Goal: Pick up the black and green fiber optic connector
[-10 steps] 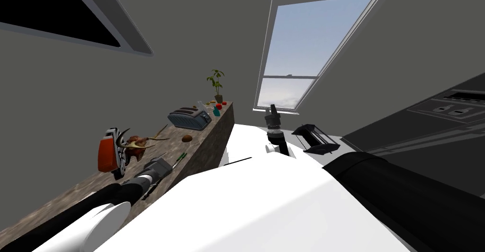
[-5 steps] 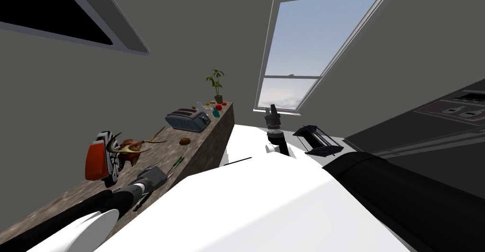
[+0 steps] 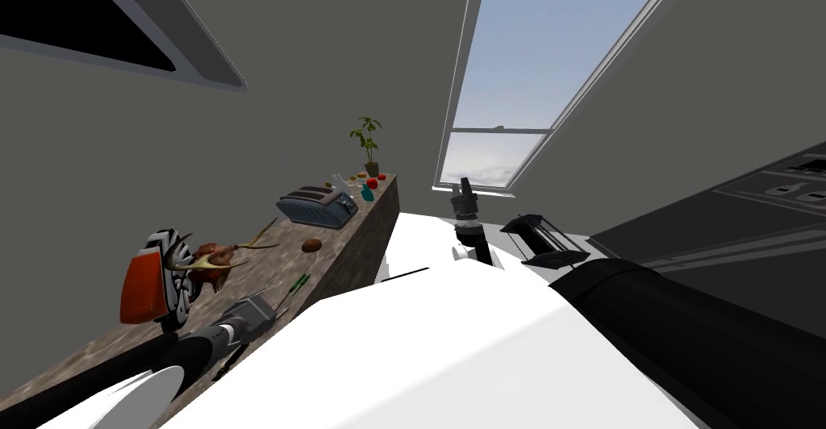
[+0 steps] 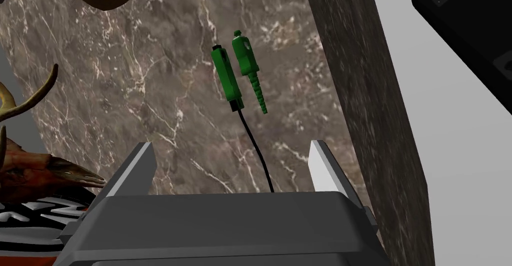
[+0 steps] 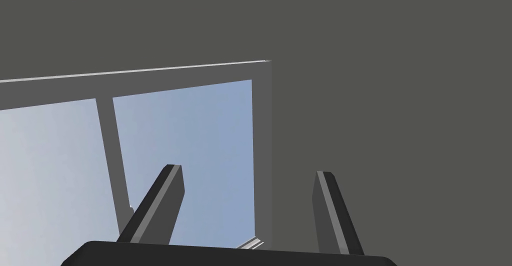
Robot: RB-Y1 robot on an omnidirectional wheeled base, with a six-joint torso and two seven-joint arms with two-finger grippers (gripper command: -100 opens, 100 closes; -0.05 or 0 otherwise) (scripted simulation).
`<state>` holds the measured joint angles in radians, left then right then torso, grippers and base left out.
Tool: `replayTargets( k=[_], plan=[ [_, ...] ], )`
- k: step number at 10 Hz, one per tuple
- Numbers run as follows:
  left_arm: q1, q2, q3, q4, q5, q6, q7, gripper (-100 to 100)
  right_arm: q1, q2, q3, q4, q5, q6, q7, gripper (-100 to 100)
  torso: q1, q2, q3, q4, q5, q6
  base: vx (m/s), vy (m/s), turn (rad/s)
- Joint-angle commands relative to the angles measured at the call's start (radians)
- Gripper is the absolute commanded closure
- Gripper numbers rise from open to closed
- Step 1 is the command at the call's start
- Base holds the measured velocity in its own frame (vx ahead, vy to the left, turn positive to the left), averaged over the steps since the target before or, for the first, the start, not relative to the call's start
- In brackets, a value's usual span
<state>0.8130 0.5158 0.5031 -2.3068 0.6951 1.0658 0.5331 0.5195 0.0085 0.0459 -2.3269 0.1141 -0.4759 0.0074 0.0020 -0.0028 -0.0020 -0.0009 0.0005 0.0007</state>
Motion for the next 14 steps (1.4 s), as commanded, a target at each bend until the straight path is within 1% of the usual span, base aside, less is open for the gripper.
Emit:
replayTargets(
  k=[1,2,3,4,5,6,7,8,9,10,11,13,14],
  plan=[
    [0.013,0.006,0.023,0.008,0.023,0.050,0.023,-100,0.000,0.000,0.000,0.000,0.000,0.000,0.000,0,0.000,0.000,0.000,0.000,0.000,0.000,0.066,-0.003,-0.010],
    [0.013,0.006,0.023,0.008,0.023,0.074,0.023,-100,0.000,0.000,0.000,0.000,0.000,0.000,0.000,0,0.000,-0.001,-0.001,0.000,0.000,0.000,0.071,0.001,-0.002],
    [0.025,0.013,0.046,0.020,0.048,0.108,0.041,-100,0.000,0.000,0.000,0.000,0.000,0.000,0.000,0,0.000,-0.002,-0.001,0.000,0.000,0.000,0.078,0.008,-0.015],
    [0.025,0.013,0.046,0.020,0.048,0.134,0.041,-100,0.000,0.000,0.000,0.000,0.000,0.000,0.000,0,0.000,-0.002,-0.001,0.000,0.000,0.000,0.067,0.013,-0.009],
    [0.037,0.018,0.068,0.032,0.071,0.161,0.058,-100,0.000,0.000,0.000,0.000,0.000,0.000,0.000,0,0.001,-0.002,-0.001,0.000,0.000,0.000,0.082,0.015,-0.016],
    [0.037,0.018,0.068,0.032,0.071,0.186,0.058,-100,0.000,0.000,0.000,0.000,0.000,0.000,0.000,0,0.001,-0.003,-0.001,0.000,0.000,0.000,0.067,0.011,-0.012],
    [0.037,0.018,0.068,0.032,0.071,0.192,0.058,-100,0.000,0.000,0.000,0.000,0.000,0.000,0.000,0,0.001,-0.002,-0.001,0.000,0.000,0.000,0.024,0.004,0.002],
    [0.048,0.023,0.088,0.045,0.094,0.230,0.073,-100,0.000,0.000,0.000,0.000,0.000,0.000,0.000,0,0.000,0.000,0.000,0.000,0.000,0.000,0.043,0.008,-0.023],
    [0.048,0.023,0.088,0.045,0.094,0.246,0.073,-100,0.000,0.000,0.000,0.000,0.000,0.000,0.000,0,0.000,0.000,0.000,0.000,0.000,0.000,0.047,0.011,-0.013],
    [0.059,0.027,0.107,0.058,0.115,0.281,0.088,-100,0.000,0.000,0.000,0.000,0.000,0.000,0.000,0,0.000,0.000,0.000,0.000,0.000,0.000,0.070,0.026,-0.024],
    [0.059,0.027,0.107,0.058,0.115,0.298,0.088,-100,0.000,0.000,0.000,0.000,0.000,0.000,0.000,0,0.001,-0.001,-0.001,0.000,0.000,0.000,0.065,0.022,-0.013],
    [0.079,0.031,0.140,0.084,0.153,0.371,0.112,-100,0.000,0.000,0.000,0.000,0.000,0.000,0.000,0,0.001,-0.002,-0.001,0.000,0.000,0.000,0.084,0.027,-0.036],
    [0.079,0.031,0.140,0.084,0.153,0.390,0.112,-100,0.000,0.000,0.000,0.000,0.000,0.000,0.000,0,0.002,-0.003,-0.002,-0.001,0.000,0.000,0.079,0.031,-0.013]
  ],
)
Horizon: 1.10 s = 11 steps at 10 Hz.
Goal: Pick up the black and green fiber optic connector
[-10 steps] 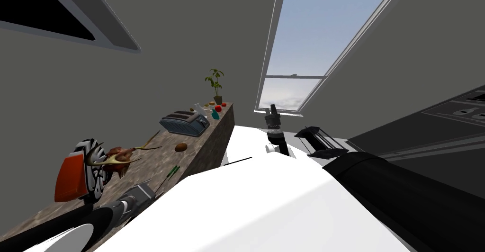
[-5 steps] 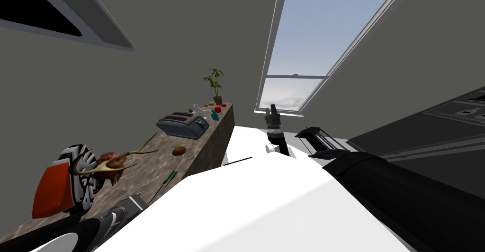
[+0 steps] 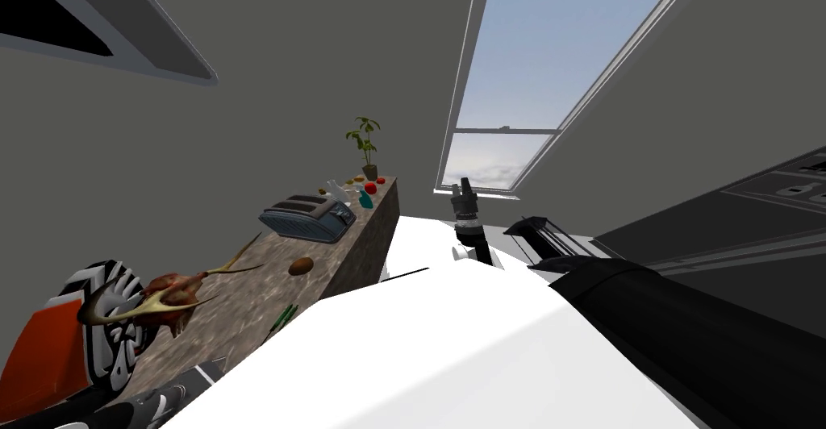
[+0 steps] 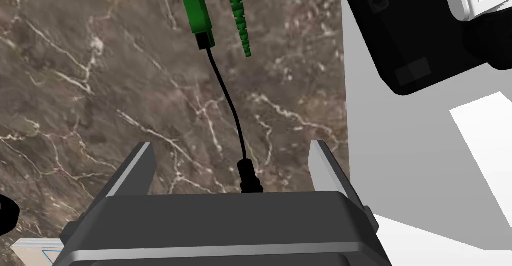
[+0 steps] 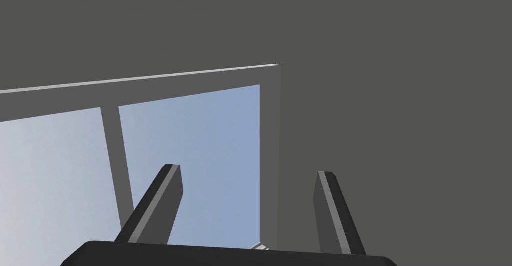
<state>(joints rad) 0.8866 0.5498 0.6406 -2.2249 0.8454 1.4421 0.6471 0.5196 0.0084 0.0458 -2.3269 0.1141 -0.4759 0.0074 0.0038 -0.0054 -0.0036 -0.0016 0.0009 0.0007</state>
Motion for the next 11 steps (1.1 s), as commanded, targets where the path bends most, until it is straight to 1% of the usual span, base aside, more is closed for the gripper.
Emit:
replayTargets(
  k=[1,2,3,6,8,9,10,11],
  plan=[
    [0.014,-0.001,0.017,0.014,0.020,0.050,0.009,-100,0.000,0.000,0.000,0.000,0.000,0.000,0.000,0,0.000,0.000,0.000,0.000,0.000,0.000,0.064,0.024,-0.021],
    [0.023,-0.001,0.029,0.025,0.035,0.080,0.018,-100,0.000,0.000,0.000,0.000,0.000,0.000,0.000,0,0.000,0.001,0.000,0.000,0.000,0.000,0.076,0.032,-0.039],
    [0.023,-0.001,0.029,0.025,0.035,0.089,0.018,-100,0.000,0.000,0.000,0.000,0.000,0.000,0.000,0,0.000,0.000,0.000,0.000,0.000,0.000,0.052,0.023,-0.018],
    [0.042,0.000,0.054,0.052,0.068,0.169,0.038,-100,0.000,0.000,0.000,0.000,0.000,0.000,0.000,0,0.000,0.002,0.001,0.001,0.000,0.000,0.053,0.024,-0.030],
    [0.050,0.000,0.062,0.065,0.082,0.203,0.046,-100,0.000,0.000,0.000,0.000,0.000,0.000,0.000,0,0.000,0.002,0.001,0.000,0.000,0.000,0.049,0.026,-0.025],
    [0.049,-0.002,0.059,0.060,0.076,0.189,0.042,-100,0.000,0.000,0.000,0.000,0.000,0.000,0.000,0,0.000,0.002,0.001,0.001,0.000,0.000,0.018,0.011,-0.006],
    [0.049,-0.002,0.059,0.061,0.077,0.192,0.043,0,0.000,0.000,0.000,0.000,0.000,0.000,0.000,0,-0.001,0.004,0.002,0.001,0.000,0.000,0.000,0.000,0.000],
    [0.037,-0.008,0.042,0.096,0.058,0.168,0.027,-100,0.000,0.000,0.000,0.000,0.000,0.000,0.000,0,-0.002,0.005,0.003,0.001,0.000,0.000,-0.007,-0.009,-0.023]
  ],
)
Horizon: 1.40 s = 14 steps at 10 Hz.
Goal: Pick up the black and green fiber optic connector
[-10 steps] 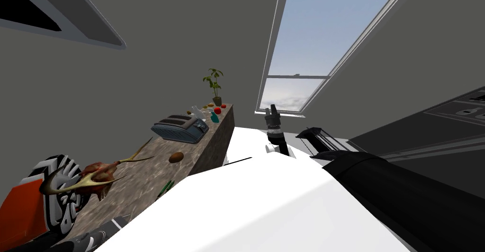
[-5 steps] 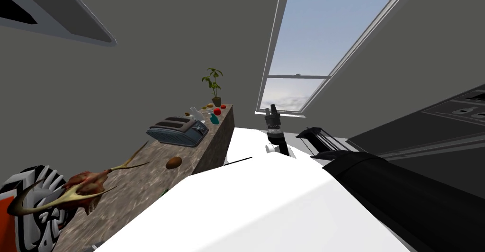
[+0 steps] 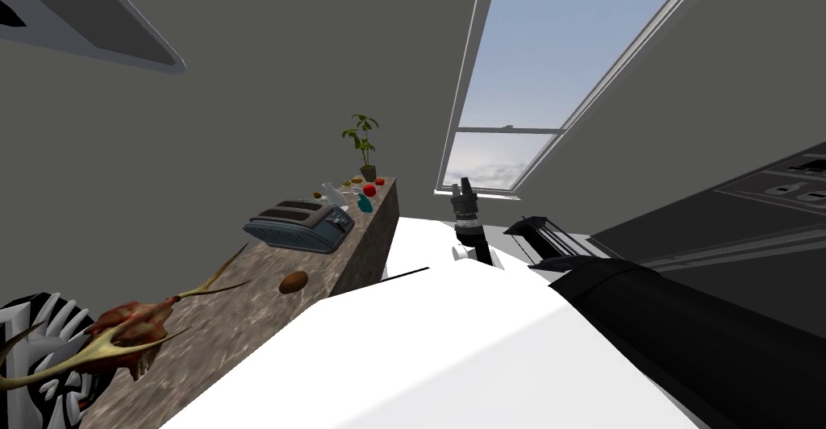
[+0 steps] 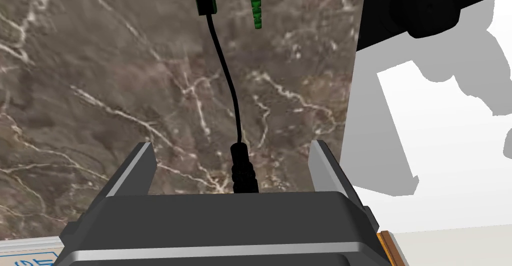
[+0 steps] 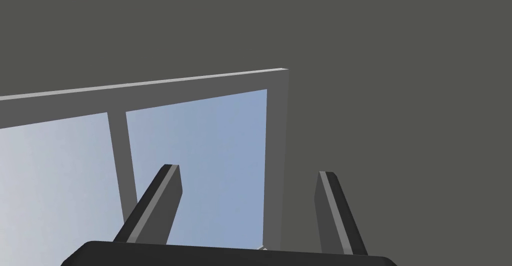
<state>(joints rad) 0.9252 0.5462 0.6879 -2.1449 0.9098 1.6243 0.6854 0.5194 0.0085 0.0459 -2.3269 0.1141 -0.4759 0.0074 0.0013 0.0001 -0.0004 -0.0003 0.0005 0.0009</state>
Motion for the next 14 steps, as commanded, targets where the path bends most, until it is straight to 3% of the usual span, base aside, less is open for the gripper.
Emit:
replayTargets(
  k=[1,3,4,5,9,10,11,13,14],
  plan=[
    [-0.008,-0.007,-0.013,0.033,-0.016,-0.026,-0.019,-100,0.000,0.000,0.000,0.000,0.000,0.000,0.000,0,0.000,0.000,0.000,0.000,0.000,0.000,-0.012,-0.020,-0.031],
    [-0.020,-0.013,-0.030,0.068,-0.035,-0.050,-0.034,-100,0.000,0.000,0.000,0.000,0.000,0.000,0.000,0,-0.001,0.001,0.000,0.000,0.000,0.000,-0.013,-0.023,-0.013],
    [-0.017,-0.013,-0.028,0.056,-0.032,-0.042,-0.028,-100,0.000,0.000,0.000,0.000,0.000,0.000,0.000,0,-0.001,0.001,0.001,0.000,0.000,0.000,-0.005,-0.010,-0.001],
    [-0.017,-0.013,-0.029,0.059,-0.033,-0.046,-0.030,100,0.000,0.000,0.000,0.000,0.000,0.000,0.000,0,-0.001,0.001,0.000,0.000,0.000,0.000,0.000,0.000,0.000],
    [-0.017,-0.014,-0.028,0.059,-0.034,-0.045,-0.028,100,0.000,0.000,0.000,0.000,0.000,0.000,0.000,0,0.001,0.000,0.000,0.000,0.000,0.001,0.000,0.000,0.000],
    [-0.017,-0.014,-0.028,0.059,-0.033,-0.045,-0.028,0,0.000,0.000,0.000,0.000,0.000,0.000,0.000,0,0.001,0.000,0.000,0.000,0.000,0.001,0.000,0.000,0.000],
    [-0.005,-0.005,-0.009,0.024,-0.011,-0.020,-0.015,100,0.000,0.000,0.000,0.000,0.000,0.000,0.000,0,0.001,0.000,0.000,0.000,0.000,0.001,0.008,0.015,0.025],
    [0.007,0.000,0.008,-0.011,0.007,0.004,0.000,100,0.000,0.000,0.000,0.000,0.000,0.000,0.000,0,0.002,-0.001,0.000,0.000,0.000,0.001,0.015,0.029,0.018],
    [0.002,-0.001,0.001,0.004,0.000,-0.006,-0.005,100,0.000,0.000,0.000,0.000,0.000,0.000,0.000,0,0.002,-0.001,0.000,0.000,0.000,0.001,0.007,0.012,0.001]
  ],
)
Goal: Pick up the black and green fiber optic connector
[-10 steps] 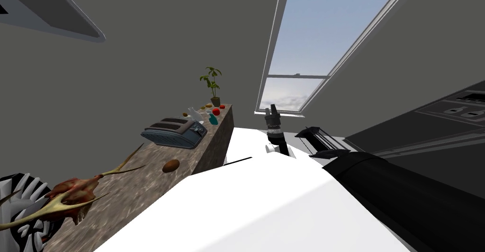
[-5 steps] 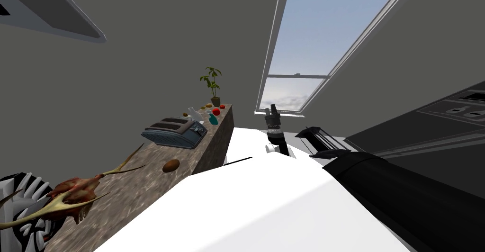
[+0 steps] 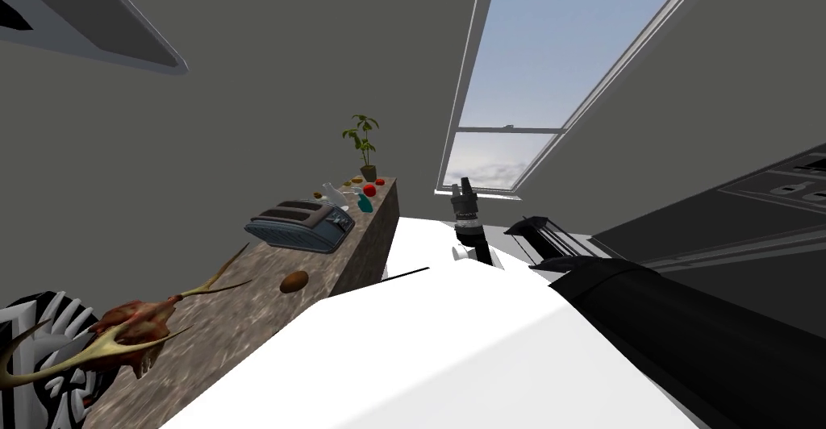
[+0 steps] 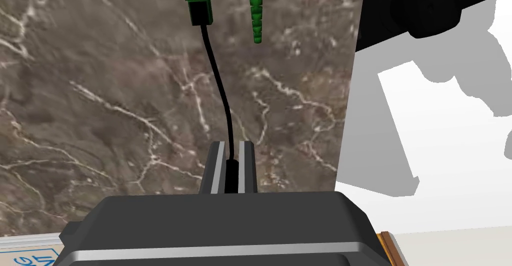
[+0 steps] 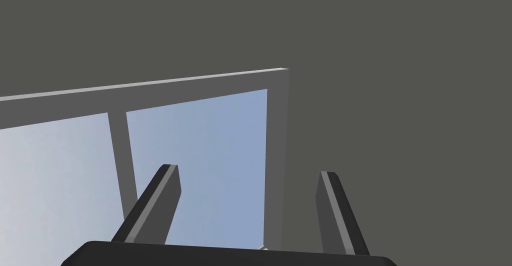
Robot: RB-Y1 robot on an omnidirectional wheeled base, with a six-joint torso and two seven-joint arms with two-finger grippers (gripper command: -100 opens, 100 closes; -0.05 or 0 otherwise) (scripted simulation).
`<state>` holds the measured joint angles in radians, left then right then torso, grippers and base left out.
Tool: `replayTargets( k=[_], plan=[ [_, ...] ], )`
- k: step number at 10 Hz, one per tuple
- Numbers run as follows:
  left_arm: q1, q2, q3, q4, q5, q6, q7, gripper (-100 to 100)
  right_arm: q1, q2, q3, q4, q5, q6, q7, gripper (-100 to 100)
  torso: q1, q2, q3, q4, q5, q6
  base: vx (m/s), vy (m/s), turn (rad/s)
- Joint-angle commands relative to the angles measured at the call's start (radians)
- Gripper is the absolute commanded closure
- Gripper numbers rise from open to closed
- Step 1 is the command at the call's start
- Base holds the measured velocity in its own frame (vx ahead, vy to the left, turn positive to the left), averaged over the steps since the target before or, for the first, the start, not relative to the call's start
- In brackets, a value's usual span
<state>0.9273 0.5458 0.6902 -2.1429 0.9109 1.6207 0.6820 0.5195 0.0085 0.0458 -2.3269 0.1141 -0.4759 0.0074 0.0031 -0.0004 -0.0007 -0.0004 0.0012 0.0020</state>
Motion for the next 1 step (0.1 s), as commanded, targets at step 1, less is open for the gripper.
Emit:
replayTargets(
  k=[1],
  plan=[
    [0.000,0.000,0.000,0.000,0.000,0.000,0.000,0,0.000,0.000,0.000,0.000,0.000,0.000,0.000,0,0.000,0.000,0.000,0.000,0.000,0.000,0.000,0.000,0.000]
  ],
)
